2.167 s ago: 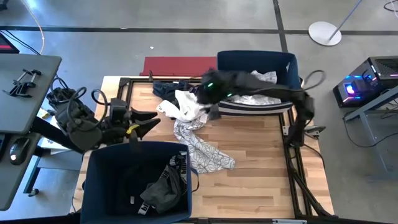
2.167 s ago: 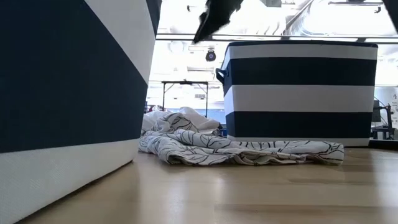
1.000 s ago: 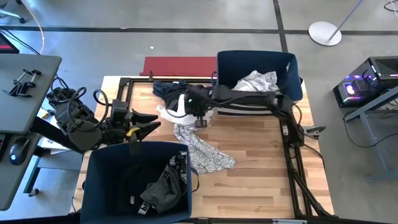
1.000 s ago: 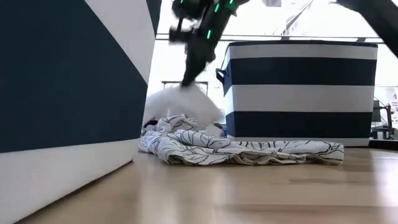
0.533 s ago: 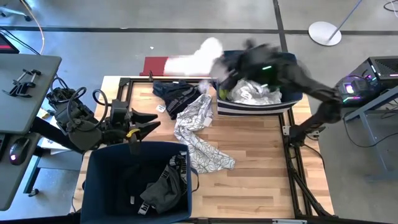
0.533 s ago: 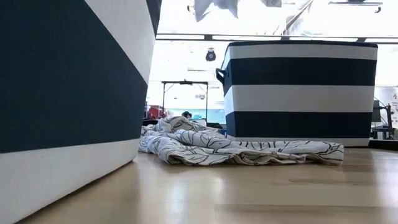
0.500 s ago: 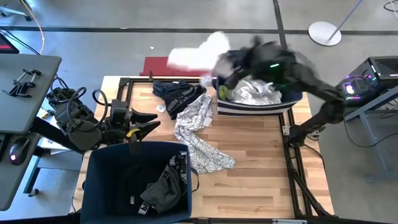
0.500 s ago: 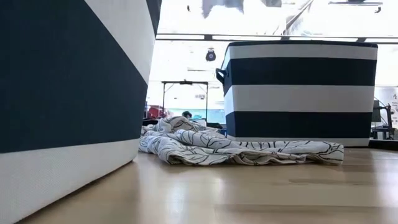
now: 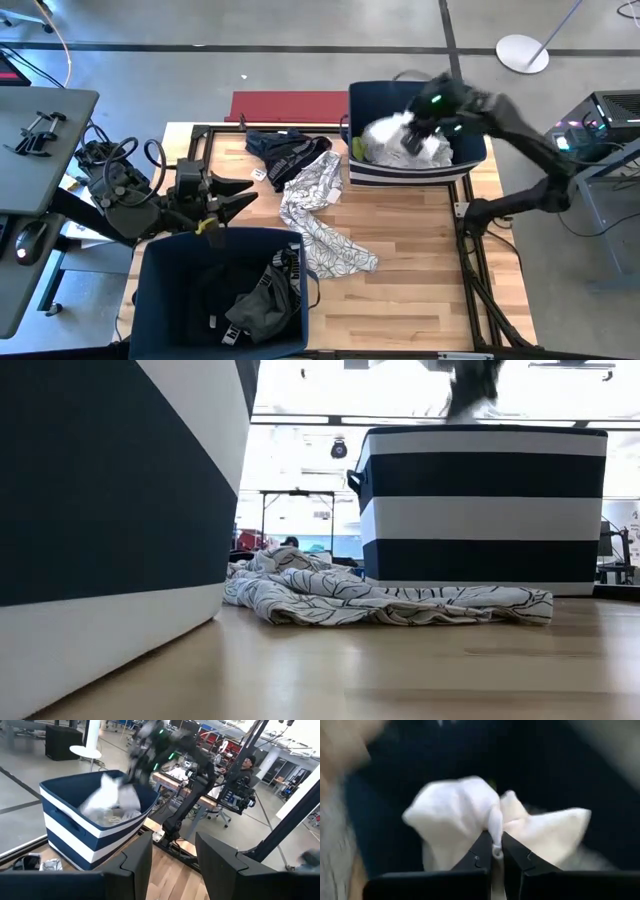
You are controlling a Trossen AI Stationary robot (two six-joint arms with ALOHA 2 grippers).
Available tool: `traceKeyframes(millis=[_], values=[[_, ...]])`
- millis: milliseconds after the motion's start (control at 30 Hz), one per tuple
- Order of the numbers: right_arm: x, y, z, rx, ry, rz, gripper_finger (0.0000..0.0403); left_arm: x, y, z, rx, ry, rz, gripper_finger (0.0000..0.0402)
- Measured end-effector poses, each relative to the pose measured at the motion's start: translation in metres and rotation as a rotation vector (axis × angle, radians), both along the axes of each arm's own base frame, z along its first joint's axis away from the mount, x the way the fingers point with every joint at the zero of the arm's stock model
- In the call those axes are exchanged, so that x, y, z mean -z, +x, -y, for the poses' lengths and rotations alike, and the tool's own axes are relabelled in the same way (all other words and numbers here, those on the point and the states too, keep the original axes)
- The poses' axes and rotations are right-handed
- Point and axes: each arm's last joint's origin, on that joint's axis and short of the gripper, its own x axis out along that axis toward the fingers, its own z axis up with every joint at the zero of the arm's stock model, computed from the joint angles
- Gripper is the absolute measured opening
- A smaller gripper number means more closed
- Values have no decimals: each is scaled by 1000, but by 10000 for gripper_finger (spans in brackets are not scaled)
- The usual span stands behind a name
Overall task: Sort clothes
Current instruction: Put the white underwear into the top blue laundry bin, then put the white patterned shirt into the top blue laundry bin
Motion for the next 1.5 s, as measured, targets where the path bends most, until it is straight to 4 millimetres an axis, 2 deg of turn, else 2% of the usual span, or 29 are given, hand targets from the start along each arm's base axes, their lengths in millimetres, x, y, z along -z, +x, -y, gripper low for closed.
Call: traceKeyframes(millis=[133,233,300,400,467,533,667,867,933,1033,1133,1233,1400,1500], values=[[85,-6,17,158,184,-224,5,0,0,0,1,4,0,138],[137,-17,27,263,308,-299,22,0,0,0,1,3,0,138],[158,-24,30,286,386,-300,50,0,0,0,0,-2,2,138],[167,-32,36,308,440,-282,106,0,0,0,0,-2,2,138],[160,-34,39,321,441,-266,144,0,0,0,0,-3,2,138],[141,-35,43,325,411,-238,177,0,0,0,-2,-2,2,138],[82,-33,49,326,303,-125,218,0,0,0,-11,0,4,138],[-8,-41,39,414,60,25,226,0,1,-2,-29,3,6,138],[-30,-43,33,399,-9,78,225,0,1,-3,-40,4,7,138],[-51,-40,23,295,-59,152,225,-1,3,-6,-72,8,10,138],[-59,-32,12,129,-47,207,225,-1,5,-11,-115,13,14,138],[-57,-17,-2,-92,-4,256,225,-1,8,-17,-161,17,17,138],[-34,11,-38,-501,86,273,225,4,14,-28,-231,90,-31,138],[-13,31,-65,-623,155,261,225,5,18,-35,-283,70,-20,138]])
